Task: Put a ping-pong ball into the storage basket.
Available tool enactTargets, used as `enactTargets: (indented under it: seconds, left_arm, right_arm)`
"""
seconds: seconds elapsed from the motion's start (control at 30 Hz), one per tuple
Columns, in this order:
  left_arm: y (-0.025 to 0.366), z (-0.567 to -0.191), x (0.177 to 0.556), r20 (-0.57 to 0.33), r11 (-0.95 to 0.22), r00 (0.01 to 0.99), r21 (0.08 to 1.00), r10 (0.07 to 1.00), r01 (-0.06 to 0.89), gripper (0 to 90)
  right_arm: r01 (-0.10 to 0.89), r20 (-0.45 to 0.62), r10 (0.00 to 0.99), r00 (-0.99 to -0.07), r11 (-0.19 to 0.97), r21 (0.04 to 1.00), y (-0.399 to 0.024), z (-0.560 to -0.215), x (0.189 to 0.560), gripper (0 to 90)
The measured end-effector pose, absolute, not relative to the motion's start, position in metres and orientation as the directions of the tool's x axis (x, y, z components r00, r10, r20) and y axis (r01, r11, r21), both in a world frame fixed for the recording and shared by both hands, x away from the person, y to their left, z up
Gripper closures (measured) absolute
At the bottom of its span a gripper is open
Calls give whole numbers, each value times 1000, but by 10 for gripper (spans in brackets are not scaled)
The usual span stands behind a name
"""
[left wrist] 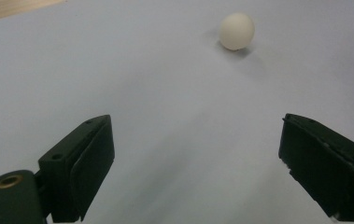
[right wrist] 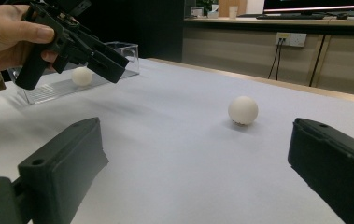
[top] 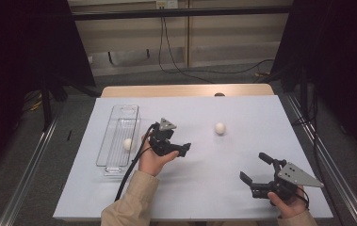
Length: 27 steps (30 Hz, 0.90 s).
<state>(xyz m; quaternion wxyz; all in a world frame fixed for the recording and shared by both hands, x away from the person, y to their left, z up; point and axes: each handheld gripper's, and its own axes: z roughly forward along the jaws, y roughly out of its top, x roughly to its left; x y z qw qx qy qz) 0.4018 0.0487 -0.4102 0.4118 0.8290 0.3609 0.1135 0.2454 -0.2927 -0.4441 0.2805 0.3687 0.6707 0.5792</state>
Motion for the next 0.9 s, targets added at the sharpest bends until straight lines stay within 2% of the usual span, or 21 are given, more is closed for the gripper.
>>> enactTargets:
  seconds: [0.9]
  left_arm:
    - [30,-420,403,-115,-412,728,761,676,502,93]
  right_arm:
    - [170,50,817,-574,59,984,-292,-444,246,28]
